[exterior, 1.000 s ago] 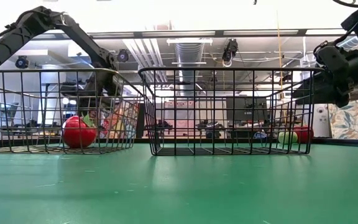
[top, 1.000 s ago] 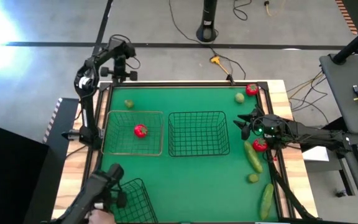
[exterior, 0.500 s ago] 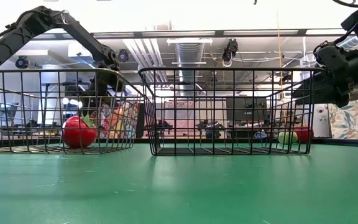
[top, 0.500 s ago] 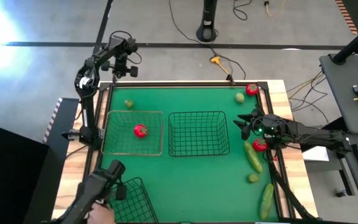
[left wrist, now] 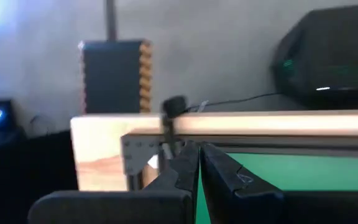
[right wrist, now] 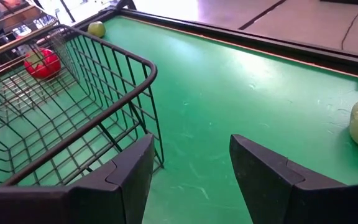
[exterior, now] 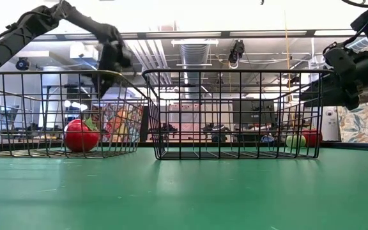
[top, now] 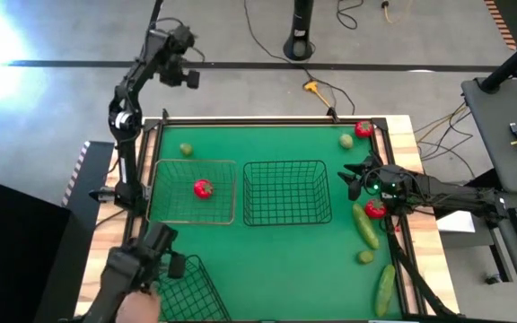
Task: Sort produce into baskets
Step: Adjust the bottom black wire basket
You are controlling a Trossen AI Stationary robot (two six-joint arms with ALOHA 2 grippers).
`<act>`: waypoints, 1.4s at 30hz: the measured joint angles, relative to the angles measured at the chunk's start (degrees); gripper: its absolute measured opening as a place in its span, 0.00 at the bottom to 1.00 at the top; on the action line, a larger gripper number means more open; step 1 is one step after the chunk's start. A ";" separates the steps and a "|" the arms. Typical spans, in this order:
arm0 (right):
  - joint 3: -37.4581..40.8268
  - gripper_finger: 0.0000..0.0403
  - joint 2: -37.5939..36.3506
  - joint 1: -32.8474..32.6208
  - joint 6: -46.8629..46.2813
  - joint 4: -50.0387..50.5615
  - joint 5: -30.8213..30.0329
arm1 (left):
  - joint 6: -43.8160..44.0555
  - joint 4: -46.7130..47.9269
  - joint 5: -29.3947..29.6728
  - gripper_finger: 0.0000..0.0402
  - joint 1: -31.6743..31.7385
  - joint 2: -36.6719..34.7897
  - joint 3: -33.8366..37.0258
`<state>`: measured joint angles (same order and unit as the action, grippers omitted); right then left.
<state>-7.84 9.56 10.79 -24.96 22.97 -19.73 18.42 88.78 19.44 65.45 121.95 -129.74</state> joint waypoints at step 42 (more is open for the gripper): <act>0.02 0.50 0.37 0.01 4.01 0.14 -1.35 | 72.38 -13.54 -18.53 0.40 -106.49 -28.21 31.28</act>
<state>-7.81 9.93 10.81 -20.95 23.11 -21.08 90.80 75.24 0.91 -41.04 93.74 -98.45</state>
